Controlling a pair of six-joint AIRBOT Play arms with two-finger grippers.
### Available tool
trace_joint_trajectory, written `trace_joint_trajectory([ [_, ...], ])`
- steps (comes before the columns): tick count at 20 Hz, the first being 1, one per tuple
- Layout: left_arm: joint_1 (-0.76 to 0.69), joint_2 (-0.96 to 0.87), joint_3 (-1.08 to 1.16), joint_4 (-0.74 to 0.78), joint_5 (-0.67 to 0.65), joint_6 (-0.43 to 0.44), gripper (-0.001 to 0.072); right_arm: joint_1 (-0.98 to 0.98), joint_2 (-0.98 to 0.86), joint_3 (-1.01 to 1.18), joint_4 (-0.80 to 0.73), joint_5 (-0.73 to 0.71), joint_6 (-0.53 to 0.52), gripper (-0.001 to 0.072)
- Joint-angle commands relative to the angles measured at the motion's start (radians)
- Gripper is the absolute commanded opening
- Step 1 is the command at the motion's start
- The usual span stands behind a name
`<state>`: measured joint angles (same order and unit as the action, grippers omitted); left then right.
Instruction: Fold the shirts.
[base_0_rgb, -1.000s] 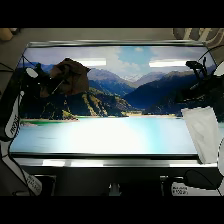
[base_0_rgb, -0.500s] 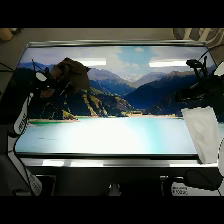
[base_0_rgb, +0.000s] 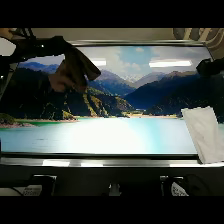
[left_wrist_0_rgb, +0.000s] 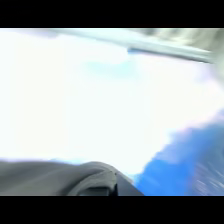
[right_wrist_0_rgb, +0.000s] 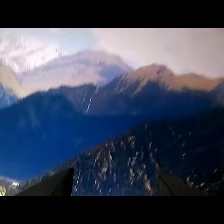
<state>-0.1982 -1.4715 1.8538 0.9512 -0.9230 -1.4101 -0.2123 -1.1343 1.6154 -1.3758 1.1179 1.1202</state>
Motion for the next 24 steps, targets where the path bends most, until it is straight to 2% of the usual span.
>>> trace_joint_trajectory([
  [1, -0.248, 0.133, 0.0, 0.087, -0.084, 0.056, 0.0021, 0.0, 0.188, 0.008, -0.006, -0.091, 0.051, 0.0527],
  [3, -0.426, 0.108, -0.061, 0.146, -0.054, 0.006, 0.0021, 0.0, 0.269, 0.008, -0.032, -0.086, 0.051, 0.0527],
  [7, -0.721, -0.03, -0.245, 0.153, 0.126, -0.16, 0.0023, 0.0, 0.365, 0.008, -0.095, -0.025, 0.051, 0.0527],
  [8, -0.766, -0.081, -0.252, 0.153, 0.13, -0.186, 0.01, 0.0, 0.37, 0.008, -0.104, 0.003, 0.051, 0.0528],
  [9, -0.791, -0.124, -0.245, 0.149, 0.113, -0.208, 0.0431, 0.0, 0.369, 0.008, -0.107, 0.042, 0.051, 0.0529],
  [10, -0.789, -0.143, -0.231, 0.152, 0.071, -0.222, 0.0702, 0.0, 0.36, 0.008, -0.108, 0.088, 0.05, 0.053],
  [13, -0.627, -0.107, -0.172, 0.301, -0.187, -0.222, 0.072, 0.0, 0.273, 0.001, -0.061, 0.307, 0.006, 0.0568],
  [16, -0.338, -0.037, -0.169, 0.478, -0.424, -0.21, 0.072, 0.0, 0.135, -0.134, 0.132, 0.457, -0.094, 0.0568],
  [17, -0.237, -0.024, -0.185, 0.491, -0.49, -0.209, 0.072, 0.0, 0.101, -0.216, 0.192, 0.477, -0.116, 0.0568],
  [19, -0.043, 0.012, -0.277, 0.478, -0.547, -0.208, 0.072, 0.0, 0.064, -0.425, 0.249, 0.462, -0.143, 0.0568],
  [21, 0.114, 0.055, -0.415, 0.427, -0.551, -0.16, 0.0716, 0.0, 0.06, -0.635, 0.246, 0.418, -0.172, 0.0578],
  [24, 0.282, 0.086, -0.602, 0.361, -0.551, -0.084, 0.0716, 0.0, 0.06, -0.843, 0.255, 0.389, -0.211, 0.0648],
])
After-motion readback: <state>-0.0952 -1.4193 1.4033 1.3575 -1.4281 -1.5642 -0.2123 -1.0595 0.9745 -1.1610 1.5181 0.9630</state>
